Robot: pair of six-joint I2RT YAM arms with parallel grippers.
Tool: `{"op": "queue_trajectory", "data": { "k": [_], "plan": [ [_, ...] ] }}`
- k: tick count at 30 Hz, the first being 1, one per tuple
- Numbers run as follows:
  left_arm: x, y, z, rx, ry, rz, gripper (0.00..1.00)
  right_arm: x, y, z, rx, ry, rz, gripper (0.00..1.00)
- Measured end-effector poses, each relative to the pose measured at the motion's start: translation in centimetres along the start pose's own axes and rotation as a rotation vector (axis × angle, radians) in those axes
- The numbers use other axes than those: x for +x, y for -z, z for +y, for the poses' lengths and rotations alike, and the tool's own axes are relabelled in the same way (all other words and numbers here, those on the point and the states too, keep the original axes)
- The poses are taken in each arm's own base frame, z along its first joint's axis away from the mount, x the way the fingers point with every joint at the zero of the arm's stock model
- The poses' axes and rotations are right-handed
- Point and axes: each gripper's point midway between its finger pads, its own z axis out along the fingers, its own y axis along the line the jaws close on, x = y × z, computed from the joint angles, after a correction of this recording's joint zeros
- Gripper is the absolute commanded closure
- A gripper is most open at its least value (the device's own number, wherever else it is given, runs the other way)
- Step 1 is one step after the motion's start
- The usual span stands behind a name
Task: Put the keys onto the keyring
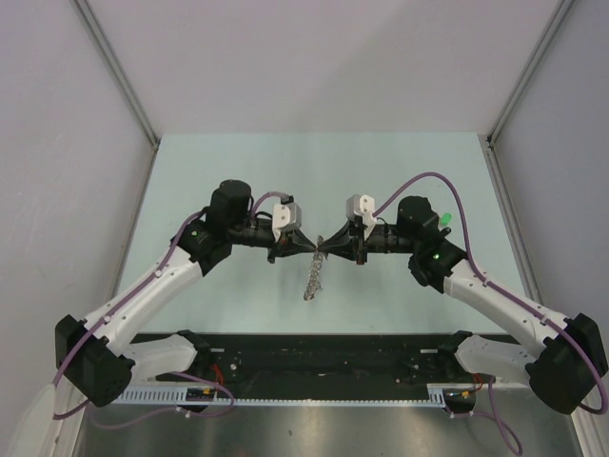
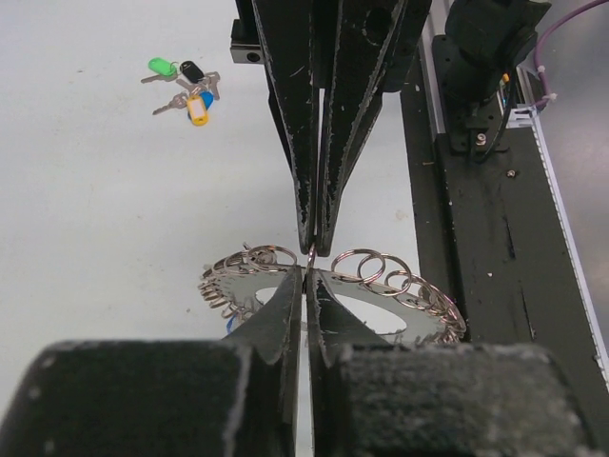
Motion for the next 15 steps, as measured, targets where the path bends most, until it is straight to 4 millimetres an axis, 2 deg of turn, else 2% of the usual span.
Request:
{"op": "queue_trajectory", "data": {
  "k": [4, 5, 7, 8, 10, 11, 12, 15],
  "plan": [
    [0.0, 0.0, -0.2, 0.011, 0.003, -0.003, 1.0, 0.0, 0.0, 0.0, 0.002, 0.0, 0.001, 0.98],
    [0.0, 0.0, -0.2, 0.011, 0.003, -0.003, 1.0, 0.0, 0.0, -0.1, 0.004, -0.002, 0.002, 0.8],
    [0.0, 0.0, -0.2, 0.01, 0.007, -0.005, 1.0, 0.1, 0.0, -0.2, 0.014, -0.019, 0.005, 0.61],
    [0.0, -0.1, -0.2, 0.008, 0.008, -0.007, 1.0, 0.0, 0.0, -0.3, 0.024, -0.032, 0.004, 0.39],
    [0.2, -0.2, -0.1, 0.003, 0.017, -0.016, 1.0, -0.1, 0.1, -0.6, 0.05, -0.069, 0.004, 0.22],
    [0.4, -0.3, 0.0, -0.001, 0.025, -0.017, 1.0, -0.1, 0.1, -0.9, 0.066, -0.081, 0.003, 0.08],
    [0.6, -0.4, 0.2, -0.011, 0.038, -0.019, 1.0, -0.1, 0.3, -1.3, 0.087, -0.103, 0.003, 0.02],
    [1.7, -0.4, 1.0, -0.058, 0.086, -0.012, 1.0, -0.2, 1.3, -2.8, 0.17, -0.17, -0.001, 0.0]
  ]
}}
